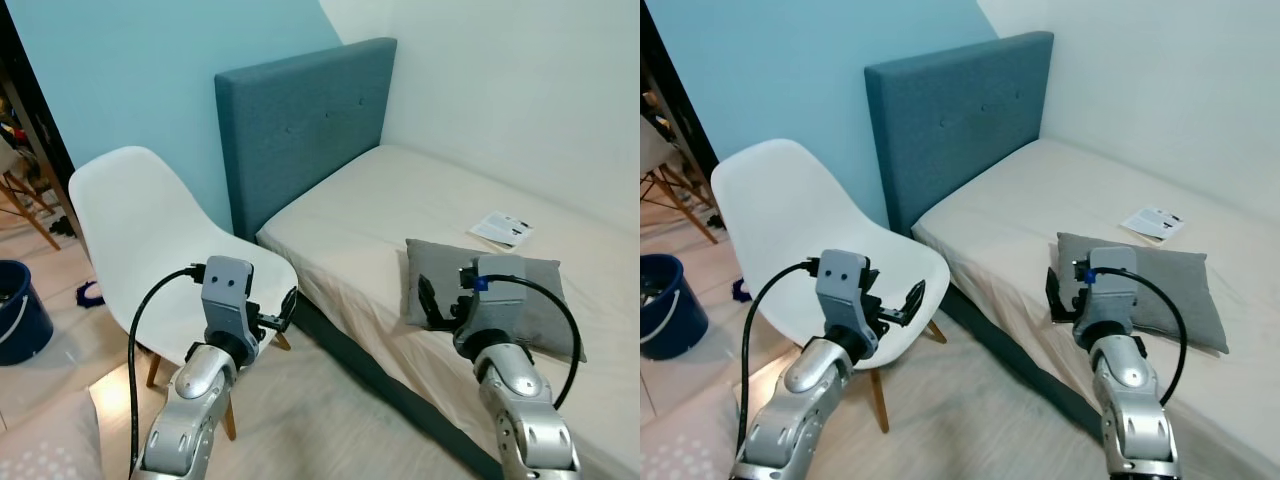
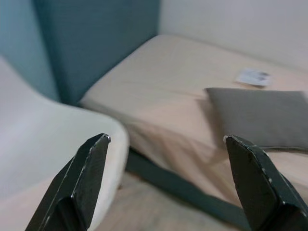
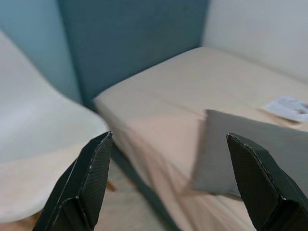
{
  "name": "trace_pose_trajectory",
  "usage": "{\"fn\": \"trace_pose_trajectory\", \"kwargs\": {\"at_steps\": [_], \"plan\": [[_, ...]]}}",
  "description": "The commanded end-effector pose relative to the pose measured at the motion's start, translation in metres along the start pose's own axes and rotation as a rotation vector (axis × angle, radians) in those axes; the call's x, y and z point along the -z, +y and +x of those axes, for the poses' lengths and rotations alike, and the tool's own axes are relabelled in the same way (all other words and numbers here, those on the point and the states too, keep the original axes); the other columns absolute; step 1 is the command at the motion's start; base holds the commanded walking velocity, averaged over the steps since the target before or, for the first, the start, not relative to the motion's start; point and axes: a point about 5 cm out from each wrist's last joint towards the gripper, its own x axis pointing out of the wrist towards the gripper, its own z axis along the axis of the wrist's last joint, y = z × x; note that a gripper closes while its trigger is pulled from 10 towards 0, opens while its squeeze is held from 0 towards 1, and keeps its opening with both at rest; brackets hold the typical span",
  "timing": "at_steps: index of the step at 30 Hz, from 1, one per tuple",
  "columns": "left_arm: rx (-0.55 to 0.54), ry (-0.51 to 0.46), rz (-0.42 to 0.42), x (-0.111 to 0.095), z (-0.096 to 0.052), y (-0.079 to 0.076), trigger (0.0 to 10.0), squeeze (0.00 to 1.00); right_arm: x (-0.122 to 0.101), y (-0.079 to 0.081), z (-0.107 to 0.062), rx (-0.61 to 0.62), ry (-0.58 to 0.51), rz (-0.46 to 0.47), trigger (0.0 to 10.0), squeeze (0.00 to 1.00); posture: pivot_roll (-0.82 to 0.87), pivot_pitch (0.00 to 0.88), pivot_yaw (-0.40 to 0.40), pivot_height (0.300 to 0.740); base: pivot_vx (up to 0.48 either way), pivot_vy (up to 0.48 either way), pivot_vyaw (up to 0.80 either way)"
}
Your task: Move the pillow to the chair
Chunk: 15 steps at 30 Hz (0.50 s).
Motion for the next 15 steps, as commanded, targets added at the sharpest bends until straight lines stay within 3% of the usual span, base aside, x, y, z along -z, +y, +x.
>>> {"fn": "trace_pose_trajectory", "kwargs": {"at_steps": [1,9,11,15], "plan": [[0.0,0.016,0.002,0.0032,-0.0003,0.0,10.0,0.0,-0.0007,-0.0023,-0.0005,0.007,-0.005,-0.001,10.0,0.0,-0.04,0.0,-0.018,0.74,0.0,-0.472,0.0],[-0.003,0.017,-0.001,0.0035,-0.0001,0.0009,10.0,0.0,-0.0011,-0.0023,-0.0004,0.008,-0.007,-0.001,10.0,0.0,-0.04,0.0,-0.016,0.74,0.0,-0.476,0.0],[-0.014,0.019,-0.015,0.0039,0.0001,0.0025,10.0,0.0,-0.0005,-0.0023,-0.0001,0.007,0.001,-0.011,10.0,0.0,-0.04,0.0,-0.017,0.74,0.0,-0.122,0.0],[-0.017,0.018,-0.021,0.0037,0.0002,0.0031,10.0,0.0,0.0006,-0.0016,0.0004,0.0,0.013,-0.018,10.0,0.0,-0.04,0.0,-0.017,0.74,0.0,0.0,-0.78]]}}
